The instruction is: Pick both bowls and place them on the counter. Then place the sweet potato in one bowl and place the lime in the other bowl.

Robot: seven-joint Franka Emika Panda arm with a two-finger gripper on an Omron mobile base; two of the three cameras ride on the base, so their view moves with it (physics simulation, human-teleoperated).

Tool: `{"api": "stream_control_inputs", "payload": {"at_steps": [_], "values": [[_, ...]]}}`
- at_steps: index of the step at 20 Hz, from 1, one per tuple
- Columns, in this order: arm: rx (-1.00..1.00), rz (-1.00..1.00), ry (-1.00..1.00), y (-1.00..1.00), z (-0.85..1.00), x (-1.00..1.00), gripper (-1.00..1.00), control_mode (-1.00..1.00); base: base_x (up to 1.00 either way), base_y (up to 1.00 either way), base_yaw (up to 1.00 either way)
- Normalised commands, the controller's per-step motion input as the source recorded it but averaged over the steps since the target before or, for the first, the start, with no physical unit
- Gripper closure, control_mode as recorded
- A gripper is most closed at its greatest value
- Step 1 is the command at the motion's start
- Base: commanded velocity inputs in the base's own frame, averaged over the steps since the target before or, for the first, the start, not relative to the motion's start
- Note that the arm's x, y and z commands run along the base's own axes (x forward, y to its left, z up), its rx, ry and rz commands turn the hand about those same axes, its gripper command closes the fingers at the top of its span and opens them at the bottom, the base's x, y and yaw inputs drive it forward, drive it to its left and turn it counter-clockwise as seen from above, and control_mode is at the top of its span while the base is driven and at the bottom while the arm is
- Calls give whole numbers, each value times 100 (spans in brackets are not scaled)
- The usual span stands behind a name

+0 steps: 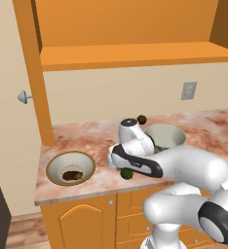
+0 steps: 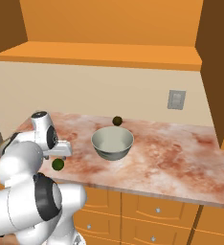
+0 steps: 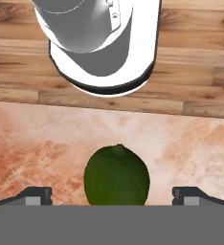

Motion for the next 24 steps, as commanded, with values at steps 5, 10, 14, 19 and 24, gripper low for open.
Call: {"api": "stream_control_inputs", "payload": {"at_steps": [5, 10, 14, 19, 24], "values": [[2, -2, 0, 0, -12, -1, -100, -100, 0, 0, 0], [1, 0, 1, 2, -12, -2, -100, -100, 0, 0, 0], [0, -1, 0, 0, -16, 0, -100, -100, 0, 0, 0], [0, -1, 0, 0, -17, 0, -100, -100, 0, 0, 0], [0, 0, 0, 0, -11, 0, -100, -100, 0, 0, 0]]}}
